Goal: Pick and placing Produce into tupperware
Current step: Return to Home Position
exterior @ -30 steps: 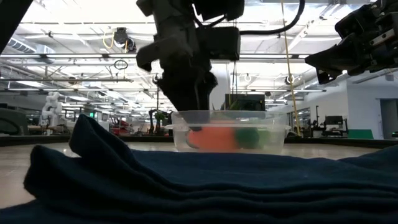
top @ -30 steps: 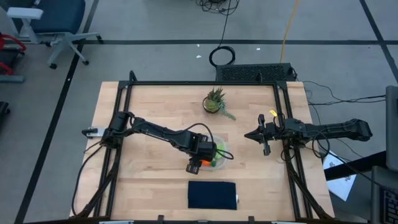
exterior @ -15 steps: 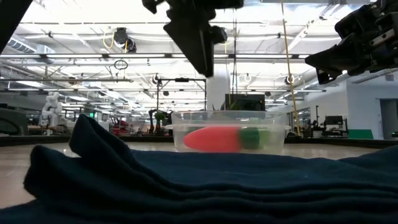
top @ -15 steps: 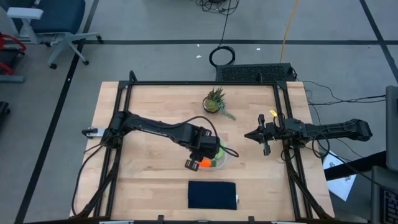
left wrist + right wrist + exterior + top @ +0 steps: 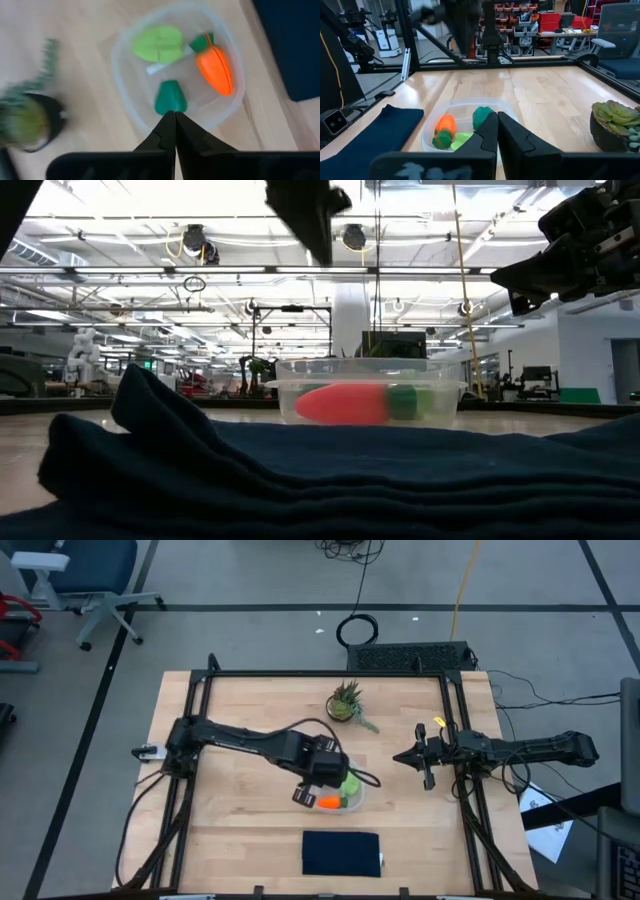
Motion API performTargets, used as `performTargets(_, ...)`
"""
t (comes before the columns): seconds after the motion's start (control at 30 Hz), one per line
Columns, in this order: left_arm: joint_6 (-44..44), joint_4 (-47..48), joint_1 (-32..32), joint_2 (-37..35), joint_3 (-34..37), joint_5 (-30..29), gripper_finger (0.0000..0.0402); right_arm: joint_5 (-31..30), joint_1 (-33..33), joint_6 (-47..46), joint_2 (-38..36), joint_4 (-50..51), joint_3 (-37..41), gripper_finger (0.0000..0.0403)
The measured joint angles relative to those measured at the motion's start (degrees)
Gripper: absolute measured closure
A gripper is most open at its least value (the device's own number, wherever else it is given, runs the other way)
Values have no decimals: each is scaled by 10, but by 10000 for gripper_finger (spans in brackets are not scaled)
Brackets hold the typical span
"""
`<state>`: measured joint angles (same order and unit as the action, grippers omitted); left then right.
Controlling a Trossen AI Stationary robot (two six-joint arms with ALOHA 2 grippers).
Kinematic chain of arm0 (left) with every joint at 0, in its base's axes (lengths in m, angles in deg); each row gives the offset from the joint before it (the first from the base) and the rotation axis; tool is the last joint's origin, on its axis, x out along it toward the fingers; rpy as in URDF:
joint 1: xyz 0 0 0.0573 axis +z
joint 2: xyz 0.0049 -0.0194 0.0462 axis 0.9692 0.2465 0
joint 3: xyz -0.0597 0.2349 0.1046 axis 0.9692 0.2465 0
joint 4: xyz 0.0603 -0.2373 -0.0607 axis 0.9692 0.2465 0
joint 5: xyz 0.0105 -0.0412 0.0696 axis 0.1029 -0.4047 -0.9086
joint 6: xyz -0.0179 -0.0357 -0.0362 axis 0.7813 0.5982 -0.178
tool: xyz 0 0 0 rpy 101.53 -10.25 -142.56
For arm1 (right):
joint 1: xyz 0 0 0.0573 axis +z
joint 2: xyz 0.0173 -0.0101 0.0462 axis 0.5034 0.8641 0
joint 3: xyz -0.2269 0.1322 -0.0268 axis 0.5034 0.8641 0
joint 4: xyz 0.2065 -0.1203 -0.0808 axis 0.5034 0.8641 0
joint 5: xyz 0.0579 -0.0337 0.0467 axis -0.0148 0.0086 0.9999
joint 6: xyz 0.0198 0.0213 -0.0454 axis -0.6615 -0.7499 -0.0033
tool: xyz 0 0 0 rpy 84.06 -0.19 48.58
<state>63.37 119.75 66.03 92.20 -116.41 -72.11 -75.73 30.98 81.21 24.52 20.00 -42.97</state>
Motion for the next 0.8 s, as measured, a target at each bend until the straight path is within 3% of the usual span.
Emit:
performTargets(0.27,1,-31,-31,-118,4,-93,401,0,0,0,-1,-10,0,403)
performTargets(0.4,-4,-66,-54,-196,39,-125,401,0,0,0,-1,-14,0,403)
performTargets(0.67,19,-168,-63,-357,231,-199,401,0,0,0,-1,-17,0,403)
performTargets(0.8,34,-292,-39,-422,350,-152,402,0,0,0,-1,-25,0,403)
